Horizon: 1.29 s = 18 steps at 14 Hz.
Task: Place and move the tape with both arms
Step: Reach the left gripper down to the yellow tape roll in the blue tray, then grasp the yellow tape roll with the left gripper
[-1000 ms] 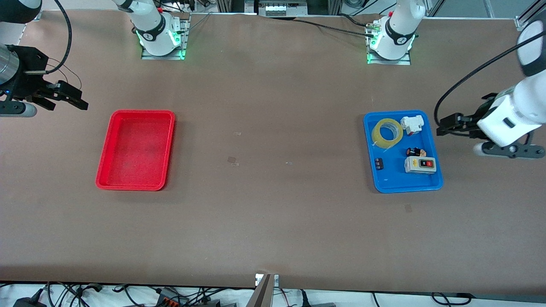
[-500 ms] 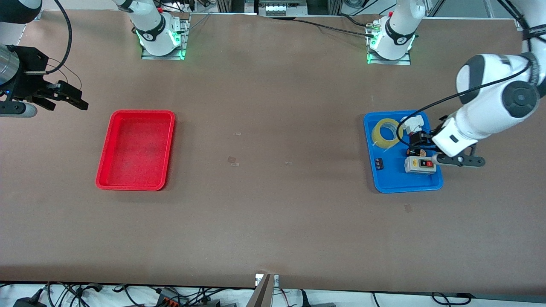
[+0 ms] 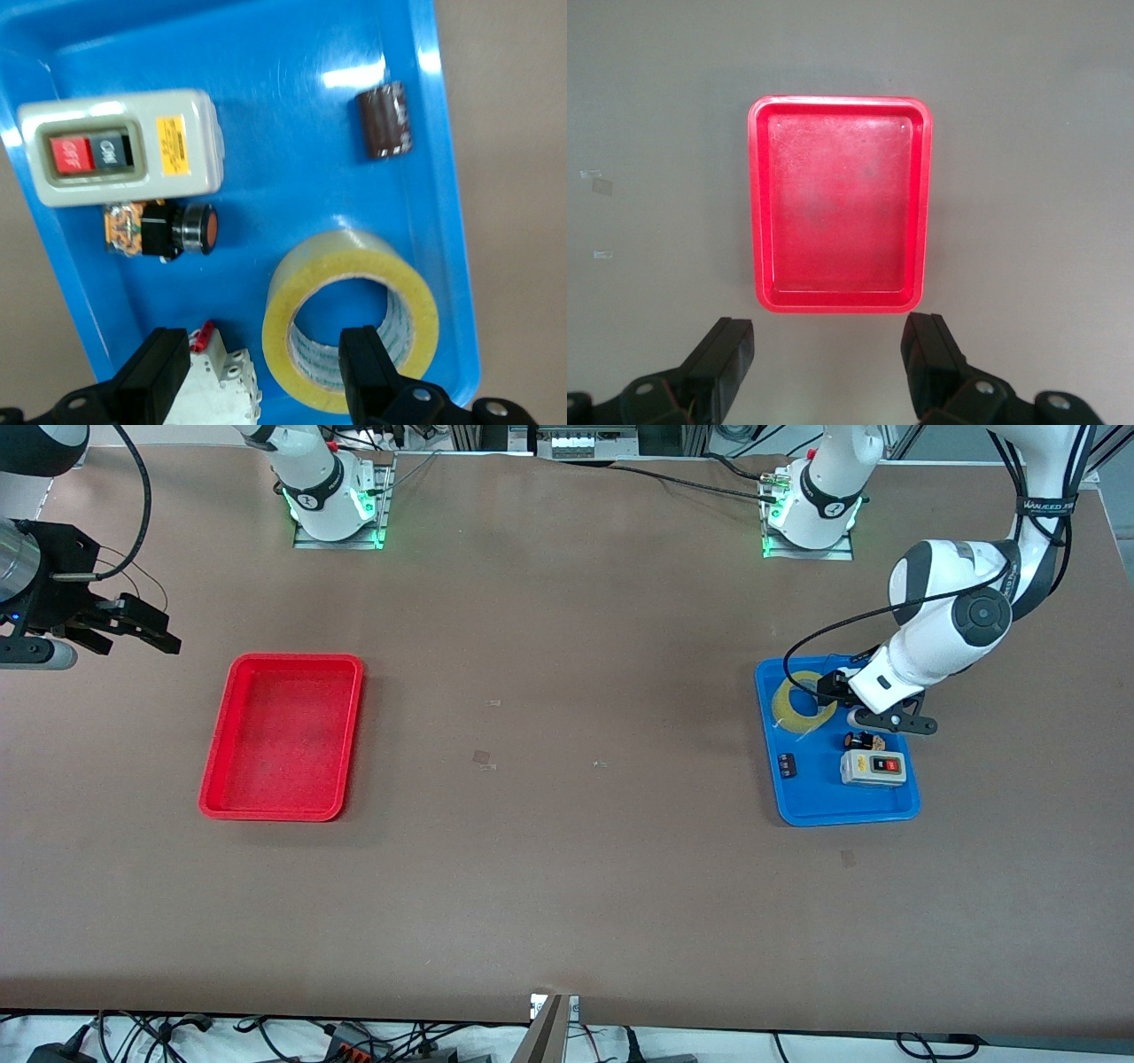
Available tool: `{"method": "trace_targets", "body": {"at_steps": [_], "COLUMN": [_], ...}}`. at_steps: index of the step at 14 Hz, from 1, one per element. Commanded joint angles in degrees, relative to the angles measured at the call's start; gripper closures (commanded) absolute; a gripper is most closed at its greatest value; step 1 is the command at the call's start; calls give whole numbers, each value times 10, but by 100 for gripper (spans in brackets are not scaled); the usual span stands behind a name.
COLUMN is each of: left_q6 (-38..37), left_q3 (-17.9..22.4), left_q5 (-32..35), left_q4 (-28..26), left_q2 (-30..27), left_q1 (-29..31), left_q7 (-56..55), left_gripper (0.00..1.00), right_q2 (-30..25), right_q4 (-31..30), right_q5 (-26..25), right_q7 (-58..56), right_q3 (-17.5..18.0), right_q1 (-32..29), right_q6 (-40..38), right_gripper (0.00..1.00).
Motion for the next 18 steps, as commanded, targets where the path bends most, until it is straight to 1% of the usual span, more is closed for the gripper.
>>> {"method": "trace_targets", "body": {"at_steps": [1, 3, 4, 5, 6, 7, 8, 9, 10, 11, 13, 14, 16, 18], "left_q6": [27, 29, 35, 42, 42, 41, 35, 23, -5, -50, -151, -185, -197, -196], "left_q3": [-4, -5, -5, -5, -5, -5, -5, -5, -5, -5, -4, -4, -8, -12], "left_q5": [-7, -11, -28, -48, -55, -56, -56, -56, -56, -55, -56, -56, -56, -56], "left_q4": [-7, -9, -9, -9, -8, -7, -4, 0, 18, 49, 130, 163, 185, 197], "left_q2": [28, 45, 54, 63, 69, 71, 68, 63, 57, 56, 60, 66, 68, 78], "left_q1": [6, 10, 10, 10, 10, 10, 10, 10, 10, 10, 8, 2, -16, -57], "left_q7": [20, 19, 18, 18, 17, 17, 19, 20, 20, 20, 16, 10, -23, -94], "left_gripper": [1, 6, 11, 19, 38, 69, 93, 100, 100, 100, 100, 100, 100, 100], "right_q2": [-3, -3, -3, -3, -3, -3, -3, -3, -3, -3, -3, -3, -3, -3], "right_q4": [0, 1, 1, 1, 1, 1, 1, 1, 1, 1, 1, 1, 2, 3], "right_q5": [-7, -6, -6, -6, -6, -6, -6, -6, -6, -6, -6, -6, -6, -3], "right_q7": [-9, -10, -10, -10, -9, -9, -9, -10, -9, -9, -9, -9, -9, -8], "right_q3": [3, 3, 3, 3, 3, 3, 3, 3, 3, 3, 3, 3, 3, 3], "right_q1": [-3, -3, -3, -3, -3, -3, -3, -3, -3, -3, -3, -3, -3, -3], "right_q6": [-6, -8, -8, -8, -8, -8, -8, -8, -8, -8, -8, -7, -8, -7], "right_gripper": [0, 0, 0, 0, 0, 0, 0, 0, 0, 0, 0, 0, 0, 0]}}
